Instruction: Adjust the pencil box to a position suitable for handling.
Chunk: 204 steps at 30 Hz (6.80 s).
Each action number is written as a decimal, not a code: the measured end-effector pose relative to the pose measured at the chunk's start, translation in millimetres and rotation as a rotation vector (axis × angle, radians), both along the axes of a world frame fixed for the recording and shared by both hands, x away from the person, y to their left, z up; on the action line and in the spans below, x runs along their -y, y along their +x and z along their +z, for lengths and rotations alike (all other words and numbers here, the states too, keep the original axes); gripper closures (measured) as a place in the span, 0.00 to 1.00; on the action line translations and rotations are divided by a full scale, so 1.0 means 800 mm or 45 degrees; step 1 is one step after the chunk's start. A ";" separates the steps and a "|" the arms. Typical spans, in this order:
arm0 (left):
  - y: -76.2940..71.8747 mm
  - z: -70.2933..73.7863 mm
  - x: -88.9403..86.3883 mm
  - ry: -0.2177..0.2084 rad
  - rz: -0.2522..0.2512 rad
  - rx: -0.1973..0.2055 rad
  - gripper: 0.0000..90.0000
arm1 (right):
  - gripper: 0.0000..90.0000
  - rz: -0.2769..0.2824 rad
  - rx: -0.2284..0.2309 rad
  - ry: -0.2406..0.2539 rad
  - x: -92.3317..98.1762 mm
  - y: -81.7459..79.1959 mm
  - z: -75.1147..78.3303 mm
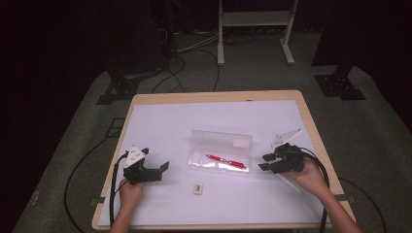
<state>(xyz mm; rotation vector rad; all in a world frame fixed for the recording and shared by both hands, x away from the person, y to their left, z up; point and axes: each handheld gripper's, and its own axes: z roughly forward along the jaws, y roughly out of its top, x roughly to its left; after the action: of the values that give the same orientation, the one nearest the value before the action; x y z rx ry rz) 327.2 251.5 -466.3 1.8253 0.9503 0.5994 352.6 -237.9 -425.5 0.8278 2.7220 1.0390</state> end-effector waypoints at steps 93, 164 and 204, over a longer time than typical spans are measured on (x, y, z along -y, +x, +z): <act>0.000 0.000 0.000 -0.003 0.006 -0.003 0.00 | 0.87 -0.199 0.048 -0.089 0.058 -0.059 -0.048; 0.000 0.000 -0.001 -0.004 0.003 -0.002 0.00 | 0.87 0.064 0.139 -0.032 -0.030 -0.032 0.046; 0.000 0.000 0.000 -0.006 0.000 0.000 0.00 | 0.87 0.198 0.114 -0.030 -0.098 -0.003 0.033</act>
<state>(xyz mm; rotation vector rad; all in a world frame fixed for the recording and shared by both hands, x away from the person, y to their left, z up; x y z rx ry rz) 327.0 251.9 -466.0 1.8209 0.9509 0.5968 350.4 -159.3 -398.7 0.5590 2.7527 1.0424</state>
